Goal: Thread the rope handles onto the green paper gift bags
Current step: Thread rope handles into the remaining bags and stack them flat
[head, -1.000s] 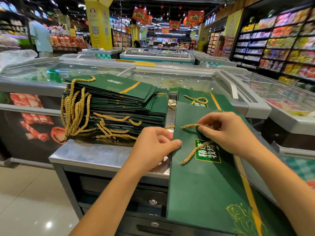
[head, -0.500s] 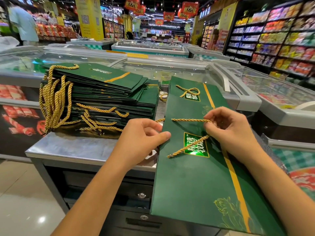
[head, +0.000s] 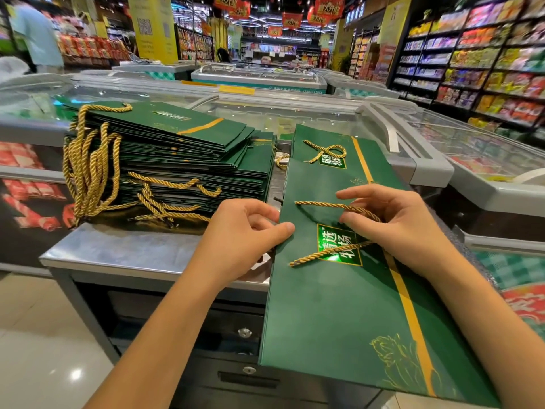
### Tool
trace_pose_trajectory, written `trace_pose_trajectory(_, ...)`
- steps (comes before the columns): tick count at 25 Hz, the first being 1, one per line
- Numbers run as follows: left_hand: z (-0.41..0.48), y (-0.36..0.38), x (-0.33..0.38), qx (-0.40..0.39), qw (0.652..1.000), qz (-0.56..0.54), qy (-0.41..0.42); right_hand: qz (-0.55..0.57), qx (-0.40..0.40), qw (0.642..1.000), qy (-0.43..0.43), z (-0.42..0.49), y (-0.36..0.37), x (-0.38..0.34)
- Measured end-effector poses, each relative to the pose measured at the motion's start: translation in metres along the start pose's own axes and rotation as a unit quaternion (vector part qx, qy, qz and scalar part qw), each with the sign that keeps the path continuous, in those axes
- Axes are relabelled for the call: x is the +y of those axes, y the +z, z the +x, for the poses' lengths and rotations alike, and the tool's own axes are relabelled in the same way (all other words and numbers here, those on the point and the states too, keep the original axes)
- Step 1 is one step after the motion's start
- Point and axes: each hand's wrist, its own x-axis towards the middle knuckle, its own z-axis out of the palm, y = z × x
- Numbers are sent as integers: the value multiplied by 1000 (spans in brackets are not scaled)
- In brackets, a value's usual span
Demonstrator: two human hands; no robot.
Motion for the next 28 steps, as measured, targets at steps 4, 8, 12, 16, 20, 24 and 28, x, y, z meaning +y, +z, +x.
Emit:
trace_pose_trajectory(4, 0, 0, 0, 5, 1000, 4, 3, -39, 26, 999, -10, 2, 0, 3)
trace_pose_trajectory(8, 0, 1, 1, 7, 1000, 2, 2, -17, 55, 998, -1, 4, 0, 5)
trace_pose_trajectory(12, 1, 1, 1, 5, 1000, -6, 0, -17, 55, 998, 10, 6, -2, 6)
trace_pose_trajectory(16, 2, 0, 2, -8, 1000, -15, 0, -1, 82, 997, -6, 5, 0, 6)
trace_pose_trajectory(20, 1, -1, 2, -17, 999, -44, 2, -59, 119, 990, -46, 3, 2, 2)
trace_pose_trajectory(24, 0, -7, 4, -4, 994, -112, -14, -182, 178, 966, -44, -6, -11, 0)
trace_pose_trajectory(28, -2, -12, 9, 25, 988, -152, -34, -218, 206, 954, 5, -28, -31, 0)
